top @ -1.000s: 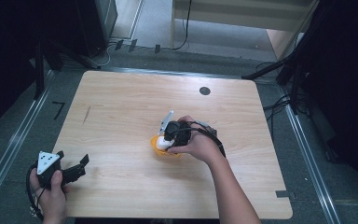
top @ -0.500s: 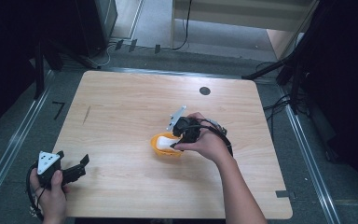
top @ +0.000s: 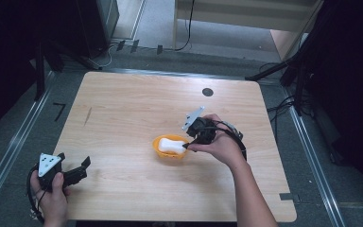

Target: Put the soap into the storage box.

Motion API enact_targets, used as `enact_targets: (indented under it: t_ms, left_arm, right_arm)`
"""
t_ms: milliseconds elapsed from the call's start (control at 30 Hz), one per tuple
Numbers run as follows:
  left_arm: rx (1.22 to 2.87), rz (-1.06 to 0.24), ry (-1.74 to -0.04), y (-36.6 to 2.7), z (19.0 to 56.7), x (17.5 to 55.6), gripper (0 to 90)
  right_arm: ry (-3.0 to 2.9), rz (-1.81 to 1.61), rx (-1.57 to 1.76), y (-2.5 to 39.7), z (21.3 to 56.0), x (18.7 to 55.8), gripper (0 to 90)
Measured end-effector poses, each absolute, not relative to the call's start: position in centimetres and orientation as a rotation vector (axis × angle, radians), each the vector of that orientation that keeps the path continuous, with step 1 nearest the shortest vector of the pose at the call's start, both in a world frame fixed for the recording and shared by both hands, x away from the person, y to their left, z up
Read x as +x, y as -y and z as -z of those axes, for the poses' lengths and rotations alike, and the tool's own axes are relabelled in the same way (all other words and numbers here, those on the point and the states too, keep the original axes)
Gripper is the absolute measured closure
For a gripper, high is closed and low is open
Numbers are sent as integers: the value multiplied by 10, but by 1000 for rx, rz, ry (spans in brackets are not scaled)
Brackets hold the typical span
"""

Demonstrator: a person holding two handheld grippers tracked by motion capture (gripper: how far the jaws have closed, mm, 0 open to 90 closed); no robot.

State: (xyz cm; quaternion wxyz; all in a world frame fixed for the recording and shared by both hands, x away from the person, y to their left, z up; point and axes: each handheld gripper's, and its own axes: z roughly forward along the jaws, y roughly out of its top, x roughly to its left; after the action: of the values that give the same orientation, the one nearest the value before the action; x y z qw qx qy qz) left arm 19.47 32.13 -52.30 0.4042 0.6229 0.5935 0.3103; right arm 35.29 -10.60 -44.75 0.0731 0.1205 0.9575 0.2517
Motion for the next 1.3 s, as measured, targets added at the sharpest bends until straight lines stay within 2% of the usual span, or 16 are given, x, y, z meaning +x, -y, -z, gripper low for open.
enact_targets:
  t_ms: [1300]
  left_arm:
    - [1583,-788,-1495,-321,523,194,68]
  right_arm:
    - [-2847,-766,579,179,474,338,455]
